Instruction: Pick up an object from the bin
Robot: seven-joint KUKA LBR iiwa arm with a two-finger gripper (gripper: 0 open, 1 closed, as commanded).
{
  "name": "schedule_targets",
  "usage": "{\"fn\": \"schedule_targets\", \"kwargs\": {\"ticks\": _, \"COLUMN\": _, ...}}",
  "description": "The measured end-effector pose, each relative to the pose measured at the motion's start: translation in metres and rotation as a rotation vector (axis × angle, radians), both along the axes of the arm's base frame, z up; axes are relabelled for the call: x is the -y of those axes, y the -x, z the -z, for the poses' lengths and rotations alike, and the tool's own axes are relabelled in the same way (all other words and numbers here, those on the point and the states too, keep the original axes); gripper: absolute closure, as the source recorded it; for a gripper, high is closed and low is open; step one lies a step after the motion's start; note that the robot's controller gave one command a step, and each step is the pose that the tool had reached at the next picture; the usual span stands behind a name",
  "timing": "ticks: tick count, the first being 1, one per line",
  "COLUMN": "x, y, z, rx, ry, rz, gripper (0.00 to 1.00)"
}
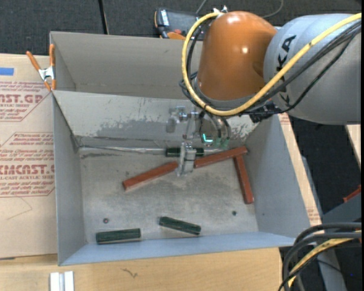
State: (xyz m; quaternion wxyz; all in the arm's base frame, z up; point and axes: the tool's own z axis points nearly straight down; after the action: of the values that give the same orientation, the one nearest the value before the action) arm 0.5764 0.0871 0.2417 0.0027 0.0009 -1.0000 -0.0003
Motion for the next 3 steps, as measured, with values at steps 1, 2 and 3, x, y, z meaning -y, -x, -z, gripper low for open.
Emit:
{"fn": "schedule_targets", "kwargs": {"ticks": 1, "x": 0.001, "y": -0.002, "z": -0.004, "rx": 0.008, "ry": -0.001, "rz": 0.002, "gripper": 1.00}}
{"fn": "schedule_targets", "kwargs": {"ticks": 2, "x": 0.001, "y": -0.002, "z": -0.004, "rx": 0.008, "ry": -0.001, "rz": 0.002, "gripper": 0.00}}
{"fn": "schedule_targets", "kwargs": {"ticks": 3, "x": 0.003, "y": 0.018, "z": 0.177, "rx": 0.000, "ry": 0.000, "rz": -0.041, "gripper": 0.00}}
